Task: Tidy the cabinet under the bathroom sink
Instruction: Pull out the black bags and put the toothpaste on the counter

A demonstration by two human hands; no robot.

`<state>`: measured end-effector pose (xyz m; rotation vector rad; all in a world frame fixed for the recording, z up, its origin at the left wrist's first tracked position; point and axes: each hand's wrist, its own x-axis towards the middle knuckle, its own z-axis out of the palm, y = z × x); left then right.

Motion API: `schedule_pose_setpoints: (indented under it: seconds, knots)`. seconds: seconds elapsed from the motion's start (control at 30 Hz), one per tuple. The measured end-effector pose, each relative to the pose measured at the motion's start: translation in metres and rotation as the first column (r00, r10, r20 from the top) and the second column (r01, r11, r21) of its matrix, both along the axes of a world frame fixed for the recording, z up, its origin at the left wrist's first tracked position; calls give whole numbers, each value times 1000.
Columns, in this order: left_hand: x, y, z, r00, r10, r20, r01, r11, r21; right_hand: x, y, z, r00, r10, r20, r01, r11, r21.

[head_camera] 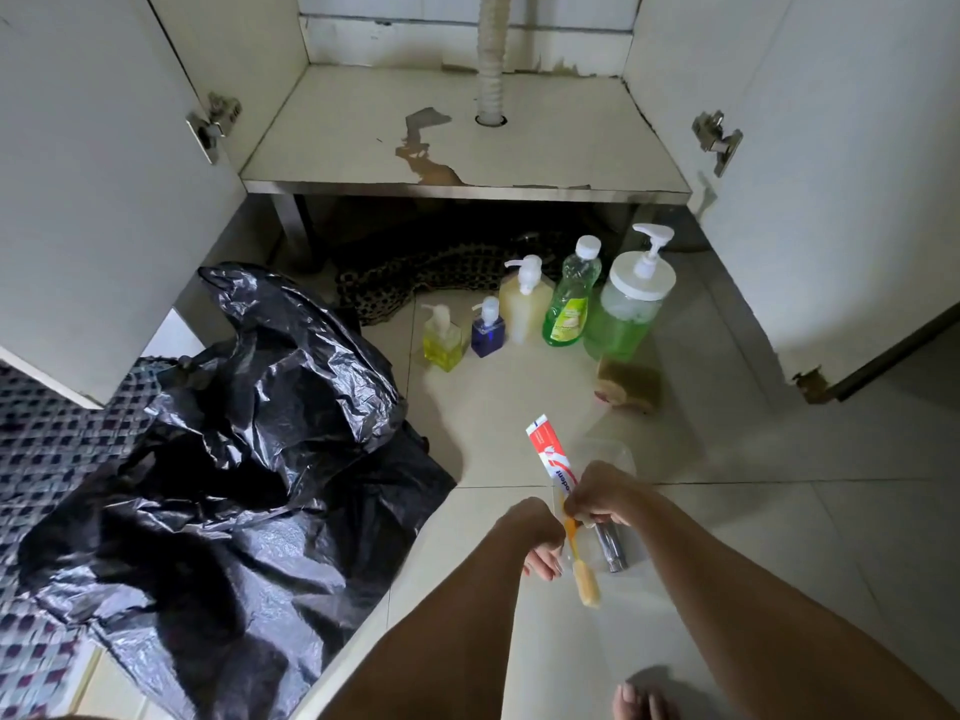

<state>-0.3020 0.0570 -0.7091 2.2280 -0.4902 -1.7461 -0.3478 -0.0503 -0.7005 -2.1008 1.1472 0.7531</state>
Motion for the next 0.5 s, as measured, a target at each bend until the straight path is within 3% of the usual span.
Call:
schedule_pose_setpoints:
  seconds: [0.27,0.4,0.5]
  knots:
    - [-1,3,1,1000,2,-16,-2,1000,0,-14,-14,2,987,-84,140,86,996,-8]
    - [-1,4,5,1000,3,-14,-3,1000,0,-28,-27,13,1000,-31,-6,31,994,102]
    - [-3,5,9,1000,-5,-21,5,1000,10,-39,-22,6,989,-110,-94,133,951,279]
